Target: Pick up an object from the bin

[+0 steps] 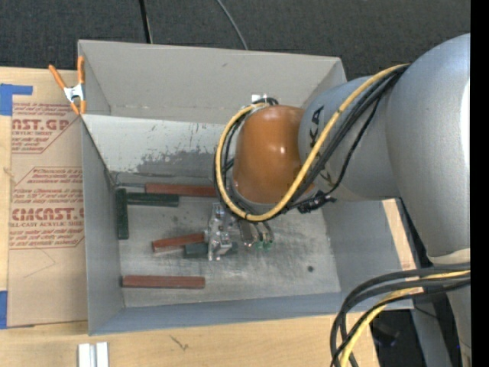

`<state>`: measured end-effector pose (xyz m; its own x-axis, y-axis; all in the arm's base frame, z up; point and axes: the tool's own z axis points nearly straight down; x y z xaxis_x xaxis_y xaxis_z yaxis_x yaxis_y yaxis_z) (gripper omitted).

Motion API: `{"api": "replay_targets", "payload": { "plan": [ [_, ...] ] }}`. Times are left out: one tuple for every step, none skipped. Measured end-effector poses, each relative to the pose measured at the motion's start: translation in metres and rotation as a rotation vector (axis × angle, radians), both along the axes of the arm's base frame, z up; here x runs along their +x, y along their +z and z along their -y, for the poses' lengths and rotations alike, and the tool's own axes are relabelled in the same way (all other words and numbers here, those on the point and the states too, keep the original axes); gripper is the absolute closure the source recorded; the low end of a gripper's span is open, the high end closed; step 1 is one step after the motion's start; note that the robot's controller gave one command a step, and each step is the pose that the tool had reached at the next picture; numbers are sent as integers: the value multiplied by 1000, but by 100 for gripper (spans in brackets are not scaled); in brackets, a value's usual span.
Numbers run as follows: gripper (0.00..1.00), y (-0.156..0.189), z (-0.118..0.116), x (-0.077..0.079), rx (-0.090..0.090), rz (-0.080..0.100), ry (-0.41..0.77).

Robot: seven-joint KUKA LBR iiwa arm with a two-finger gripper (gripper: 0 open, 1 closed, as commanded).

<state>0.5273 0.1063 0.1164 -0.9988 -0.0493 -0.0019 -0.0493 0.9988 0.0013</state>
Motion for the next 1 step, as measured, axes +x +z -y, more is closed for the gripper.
{"api": "replay_targets", "payload": {
  "plan": [
    [100, 112, -15, 22, 0, 1, 100]
  ]
}}
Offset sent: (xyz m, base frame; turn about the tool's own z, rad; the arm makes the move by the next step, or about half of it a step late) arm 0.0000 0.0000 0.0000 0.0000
